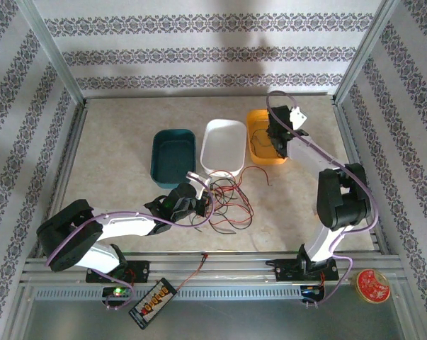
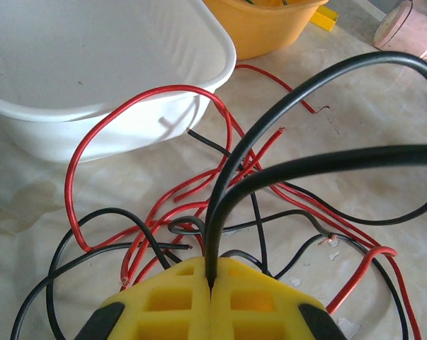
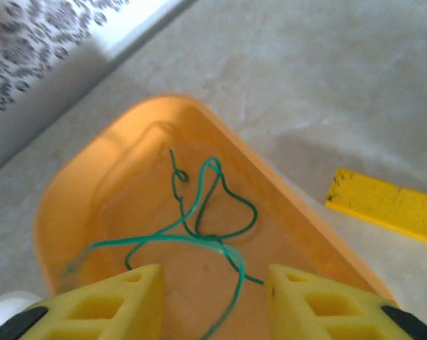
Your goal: Untangle the cables
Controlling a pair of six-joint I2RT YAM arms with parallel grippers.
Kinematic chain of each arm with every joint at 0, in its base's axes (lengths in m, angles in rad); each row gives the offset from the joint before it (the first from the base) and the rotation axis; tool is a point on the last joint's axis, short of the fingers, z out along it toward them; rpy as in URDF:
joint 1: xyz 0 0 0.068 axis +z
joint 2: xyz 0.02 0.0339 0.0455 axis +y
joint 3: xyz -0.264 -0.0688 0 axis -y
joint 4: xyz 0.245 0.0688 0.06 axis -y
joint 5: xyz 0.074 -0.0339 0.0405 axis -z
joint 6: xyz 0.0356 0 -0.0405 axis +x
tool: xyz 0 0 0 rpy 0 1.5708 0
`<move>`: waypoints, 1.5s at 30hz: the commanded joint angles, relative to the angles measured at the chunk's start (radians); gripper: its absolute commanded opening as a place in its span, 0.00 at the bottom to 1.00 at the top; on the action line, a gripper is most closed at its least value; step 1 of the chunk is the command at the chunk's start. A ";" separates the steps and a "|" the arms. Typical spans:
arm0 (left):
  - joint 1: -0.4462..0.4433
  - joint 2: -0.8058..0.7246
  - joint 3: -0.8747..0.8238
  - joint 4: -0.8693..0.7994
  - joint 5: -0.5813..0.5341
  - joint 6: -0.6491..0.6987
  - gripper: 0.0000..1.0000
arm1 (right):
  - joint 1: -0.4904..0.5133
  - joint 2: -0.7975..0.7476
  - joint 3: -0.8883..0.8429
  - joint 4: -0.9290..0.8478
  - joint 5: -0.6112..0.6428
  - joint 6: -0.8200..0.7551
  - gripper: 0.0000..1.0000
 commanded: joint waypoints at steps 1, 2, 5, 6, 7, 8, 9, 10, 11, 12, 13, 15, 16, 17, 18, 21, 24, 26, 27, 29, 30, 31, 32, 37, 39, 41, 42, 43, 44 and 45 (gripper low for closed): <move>-0.010 -0.010 -0.005 0.000 -0.015 -0.003 0.00 | -0.006 -0.039 -0.038 -0.034 -0.023 0.069 0.44; -0.010 -0.010 -0.007 0.001 -0.016 -0.003 0.00 | -0.006 -0.060 -0.061 -0.030 -0.024 0.068 0.44; -0.010 -0.009 -0.005 0.002 -0.017 0.001 0.00 | 0.003 -0.142 -0.132 -0.024 -0.030 0.050 0.45; -0.009 -0.010 -0.006 0.002 -0.014 0.002 0.00 | 0.009 -0.171 -0.152 -0.025 -0.033 0.039 0.45; -0.009 -0.008 -0.004 0.003 -0.013 0.004 0.00 | 0.018 -0.206 -0.177 -0.028 -0.042 0.028 0.45; -0.009 -0.009 -0.003 0.004 -0.014 0.004 0.00 | 0.029 -0.245 -0.206 -0.028 -0.064 0.014 0.45; -0.009 -0.010 -0.004 0.005 -0.017 0.003 0.00 | 0.043 -0.280 -0.235 -0.024 -0.081 -0.001 0.45; -0.010 -0.010 -0.006 0.007 -0.021 0.001 0.00 | 0.062 -0.319 -0.270 -0.022 -0.107 -0.021 0.45; -0.009 -0.013 -0.009 0.010 -0.027 -0.003 0.00 | 0.085 -0.358 -0.305 -0.023 -0.139 -0.045 0.45; -0.010 -0.015 -0.012 0.016 -0.029 -0.005 0.00 | 0.103 -0.393 -0.335 -0.021 -0.176 -0.070 0.45; -0.008 -0.016 -0.016 0.021 -0.031 -0.008 0.00 | 0.129 -0.429 -0.373 -0.006 -0.256 -0.116 0.45; -0.010 -0.018 -0.020 0.023 -0.032 -0.013 0.00 | 0.177 -0.492 -0.434 0.022 -0.411 -0.213 0.46; -0.010 -0.018 -0.022 0.026 -0.032 -0.013 0.00 | 0.207 -0.523 -0.458 0.023 -0.483 -0.254 0.46; -0.010 -0.017 -0.023 0.027 -0.028 -0.015 0.00 | 0.235 -0.553 -0.485 0.025 -0.552 -0.282 0.46; -0.010 -0.016 -0.024 0.025 -0.027 -0.016 0.00 | 0.260 -0.577 -0.505 0.032 -0.592 -0.304 0.47; -0.009 -0.007 -0.021 0.024 -0.020 -0.011 0.00 | 0.337 -0.639 -0.556 0.056 -0.641 -0.357 0.51; -0.010 0.001 -0.013 0.023 -0.020 -0.009 0.00 | 0.357 -0.646 -0.551 0.049 -0.676 -0.406 0.53; -0.010 0.002 -0.008 0.024 -0.019 -0.009 0.00 | 0.357 -0.620 -0.539 0.039 -0.712 -0.423 0.53; -0.010 0.001 -0.007 0.022 -0.017 -0.008 0.00 | 0.358 -0.606 -0.532 0.030 -0.717 -0.429 0.53; -0.010 -0.001 -0.003 0.020 -0.017 -0.009 0.00 | 0.361 -0.572 -0.522 0.030 -0.732 -0.442 0.52; -0.010 -0.003 -0.002 0.016 -0.017 -0.007 0.00 | 0.363 -0.556 -0.517 0.034 -0.737 -0.445 0.51; -0.010 -0.006 -0.001 0.011 -0.018 -0.004 0.00 | 0.364 -0.537 -0.510 0.037 -0.748 -0.450 0.49; -0.010 -0.007 0.003 0.004 -0.017 -0.002 0.00 | 0.367 -0.518 -0.497 0.039 -0.763 -0.455 0.47; -0.010 -0.021 0.012 -0.019 -0.025 0.007 0.00 | 0.380 -0.460 -0.452 0.035 -0.803 -0.465 0.11; -0.010 -0.024 0.012 -0.021 -0.029 0.006 0.00 | 0.380 -0.477 -0.448 0.034 -0.777 -0.460 0.00; -0.009 -0.026 0.004 -0.015 -0.033 -0.001 0.11 | 0.377 -0.519 -0.434 0.009 -0.710 -0.465 0.00; -0.009 -0.026 0.000 -0.010 -0.034 -0.004 0.16 | 0.373 -0.539 -0.423 -0.005 -0.686 -0.467 0.00; -0.009 -0.023 -0.005 -0.005 -0.034 -0.010 0.24 | 0.366 -0.567 -0.409 -0.016 -0.666 -0.471 0.00; -0.009 -0.020 -0.008 0.000 -0.035 -0.013 0.30 | 0.360 -0.595 -0.395 -0.026 -0.641 -0.473 0.00; -0.009 -0.017 -0.012 0.002 -0.036 -0.015 0.33 | 0.354 -0.619 -0.382 -0.030 -0.625 -0.475 0.00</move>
